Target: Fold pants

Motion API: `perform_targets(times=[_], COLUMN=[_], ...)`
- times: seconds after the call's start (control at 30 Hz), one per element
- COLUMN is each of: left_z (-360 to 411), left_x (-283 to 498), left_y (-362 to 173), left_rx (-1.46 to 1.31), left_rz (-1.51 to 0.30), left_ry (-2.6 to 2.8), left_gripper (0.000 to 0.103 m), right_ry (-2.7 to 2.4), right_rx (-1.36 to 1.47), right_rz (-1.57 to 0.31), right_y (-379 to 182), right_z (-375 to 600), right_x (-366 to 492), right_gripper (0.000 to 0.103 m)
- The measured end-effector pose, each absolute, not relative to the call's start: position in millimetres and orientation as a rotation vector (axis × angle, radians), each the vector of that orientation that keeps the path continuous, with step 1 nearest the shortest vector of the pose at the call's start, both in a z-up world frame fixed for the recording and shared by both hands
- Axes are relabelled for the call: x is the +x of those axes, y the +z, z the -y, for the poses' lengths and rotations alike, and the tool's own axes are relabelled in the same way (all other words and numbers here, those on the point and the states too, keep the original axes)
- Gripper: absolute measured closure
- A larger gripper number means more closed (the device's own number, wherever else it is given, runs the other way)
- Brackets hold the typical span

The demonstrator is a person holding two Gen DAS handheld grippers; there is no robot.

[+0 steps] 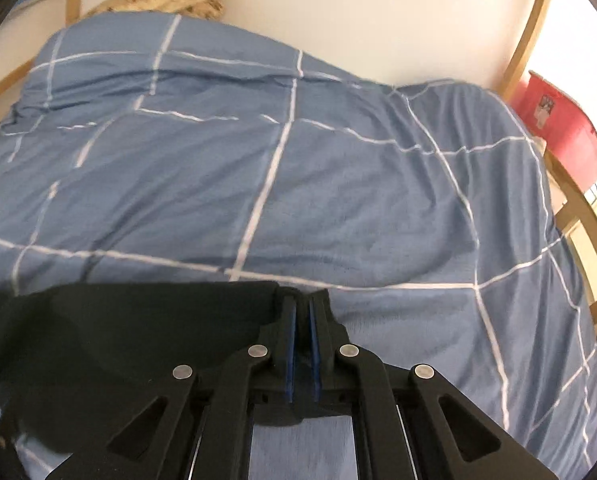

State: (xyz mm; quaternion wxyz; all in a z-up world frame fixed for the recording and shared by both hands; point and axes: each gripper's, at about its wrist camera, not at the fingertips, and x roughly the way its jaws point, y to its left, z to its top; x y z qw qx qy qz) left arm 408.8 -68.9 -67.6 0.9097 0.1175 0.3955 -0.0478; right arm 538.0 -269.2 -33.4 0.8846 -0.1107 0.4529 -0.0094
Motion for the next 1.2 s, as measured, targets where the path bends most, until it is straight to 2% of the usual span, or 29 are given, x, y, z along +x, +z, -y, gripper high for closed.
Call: perform_targets(times=[0.23, 0.33, 0.37, 0.4, 0.47, 0.67, 0.87, 1.17, 1.2], left_z=[73, 71, 70, 70, 68, 82, 100, 106, 107], left_x=[425, 424, 422, 420, 415, 411, 418, 422, 421], left_y=[-89, -93, -93, -92, -88, -77, -83, -100, -101], left_rx=[0.215, 0.219, 0.218, 0.215, 0.199, 0.183, 0.197, 0.192, 0.193], left_rz=[-0.84, -0.835, -0.83, -0.824, -0.809, -0.771, -0.783, -0.83, -0.833], left_ry=[-0.108, -0.077, -0.065, -0.059, -0.046, -0.028, -0.033, -0.014, -0.018], left_gripper=[0.011, 0.011, 0.011, 0.011, 0.011, 0.008, 0.008, 0.008, 0.008], right_ry=[-0.069, -0.057, -0.056, -0.083, -0.119, -0.109, -0.014, 0.054, 0.068], right_rx=[-0.24, -0.255, -0.259, -0.253, -0.203, 0.007, 0.384, 0.657, 0.677], right_rz=[-1.013, -0.971, -0.947, -0.914, -0.816, -0.749, -0.831, -0.953, -0.943], right_y=[-77, -80, -77, -71, -55, -54, -92, -150, -152], right_z=[277, 279, 281, 285, 299, 346, 387, 390, 388], right_x=[569, 562, 557, 551, 531, 483, 480, 502, 501], right_gripper=[0.097, 0.094, 0.081, 0.062, 0.043, 0.042, 0.042, 0.043, 0.06])
